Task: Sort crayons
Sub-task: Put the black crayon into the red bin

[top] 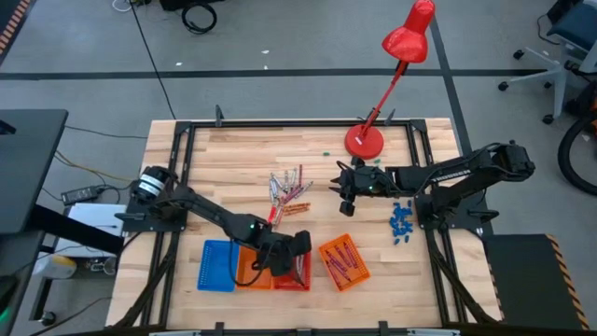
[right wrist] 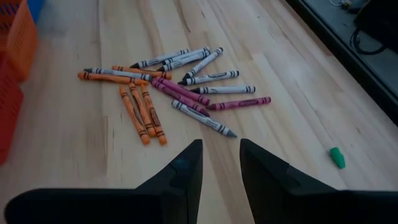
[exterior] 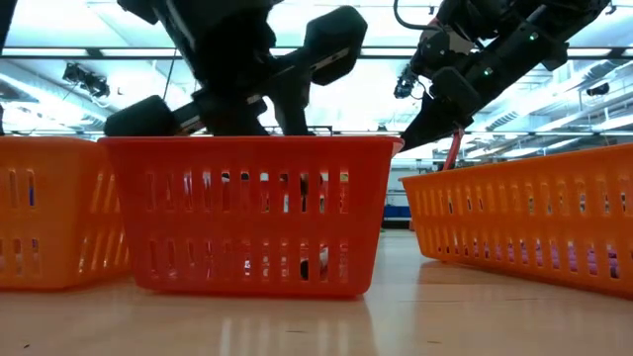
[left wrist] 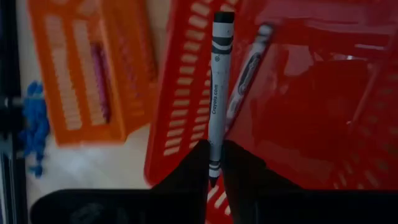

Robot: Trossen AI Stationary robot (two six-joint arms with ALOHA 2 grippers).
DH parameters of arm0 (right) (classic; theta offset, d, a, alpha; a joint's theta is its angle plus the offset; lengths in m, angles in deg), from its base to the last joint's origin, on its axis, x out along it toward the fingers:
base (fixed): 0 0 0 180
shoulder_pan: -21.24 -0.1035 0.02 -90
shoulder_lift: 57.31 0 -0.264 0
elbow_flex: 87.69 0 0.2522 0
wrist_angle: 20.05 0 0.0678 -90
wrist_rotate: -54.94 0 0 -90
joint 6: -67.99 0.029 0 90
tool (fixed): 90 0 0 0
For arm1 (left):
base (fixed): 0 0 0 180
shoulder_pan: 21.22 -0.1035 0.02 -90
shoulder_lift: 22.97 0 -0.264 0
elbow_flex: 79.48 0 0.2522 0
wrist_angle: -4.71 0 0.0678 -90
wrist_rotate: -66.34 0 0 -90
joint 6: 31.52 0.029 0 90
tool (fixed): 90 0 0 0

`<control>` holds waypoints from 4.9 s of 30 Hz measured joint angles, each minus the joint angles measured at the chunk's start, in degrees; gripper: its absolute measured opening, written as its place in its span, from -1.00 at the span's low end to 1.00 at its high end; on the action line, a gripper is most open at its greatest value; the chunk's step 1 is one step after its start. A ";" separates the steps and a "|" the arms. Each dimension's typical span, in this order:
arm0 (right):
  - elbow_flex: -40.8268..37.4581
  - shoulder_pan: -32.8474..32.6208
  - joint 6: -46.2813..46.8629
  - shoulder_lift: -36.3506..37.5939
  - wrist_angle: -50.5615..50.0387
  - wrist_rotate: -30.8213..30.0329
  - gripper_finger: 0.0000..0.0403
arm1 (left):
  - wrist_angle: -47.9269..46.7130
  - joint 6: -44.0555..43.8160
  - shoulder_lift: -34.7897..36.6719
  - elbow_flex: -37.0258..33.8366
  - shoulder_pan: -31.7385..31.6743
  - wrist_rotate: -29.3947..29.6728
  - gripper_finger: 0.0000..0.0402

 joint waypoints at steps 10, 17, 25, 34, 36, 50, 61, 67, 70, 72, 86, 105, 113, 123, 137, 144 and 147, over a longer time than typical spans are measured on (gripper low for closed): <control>0.00 0.00 0.00 -0.02 -0.20 0.00 -0.45 | -0.39 0.67 1.35 0.08 0.35 2.57 -0.38; 0.00 0.00 0.37 -0.02 -0.31 0.02 -0.45 | -2.41 -6.63 8.83 0.12 -2.10 5.20 -0.42; 0.00 0.00 0.59 -0.04 -0.12 0.56 -0.45 | -15.77 -22.36 12.69 0.06 -13.25 4.10 -0.42; 0.00 0.00 0.54 -0.04 0.02 0.63 -0.45 | -22.40 -22.10 9.96 -0.03 -25.67 2.34 -0.42; 0.00 0.00 0.52 -0.04 0.04 0.66 -0.45 | -21.43 -20.18 8.84 -0.03 -28.08 2.40 -0.42; 0.00 0.00 0.39 -0.04 0.11 1.33 -0.45 | -16.89 -4.68 1.88 -0.03 -34.84 2.20 -0.42; -0.02 -0.02 0.48 -0.04 0.07 1.64 -0.45 | -15.69 -3.75 -1.82 0.00 -35.01 -0.98 -0.42; -1.52 -0.11 0.39 -0.04 2.64 1.71 -0.45 | -16.52 -3.11 -2.23 0.11 -35.01 -0.90 -0.42; -2.45 -0.11 0.39 -0.04 4.02 1.77 -0.45 | -16.30 -3.04 -2.23 0.11 -35.15 -1.00 -0.42; -2.71 -0.11 0.39 -0.04 4.26 1.95 -0.45 | -16.21 -3.01 -2.25 0.11 -35.17 -1.01 -0.42; -2.69 -0.12 0.39 -0.04 5.15 2.04 -0.45 | -18.70 0.34 -0.11 3.78 -33.32 -0.93 -0.42; -2.67 -0.15 0.42 -0.04 6.10 3.45 -0.45 | -17.27 1.19 -0.53 3.80 -39.92 -8.56 -0.42; -2.67 -0.30 0.50 -0.04 6.10 3.61 -0.45 | -17.38 -1.15 -4.95 3.85 -39.20 -8.71 -0.42; -2.64 -0.46 0.42 -0.04 6.38 3.61 -0.45 | -18.28 -3.36 -5.42 4.00 -39.54 -8.48 -0.42; -2.64 -0.55 0.42 -0.04 6.35 4.52 -0.45 | -19.56 -4.54 -5.49 3.93 -39.47 -8.24 -0.93; -2.64 -0.55 0.42 -0.04 6.19 4.59 -0.45 | -20.17 -6.13 -5.36 4.62 -38.46 -6.36 -0.86; -2.64 -0.55 0.54 -0.04 6.35 4.60 -0.45 | -24.43 -10.18 -5.69 7.01 -37.66 -3.96 -0.86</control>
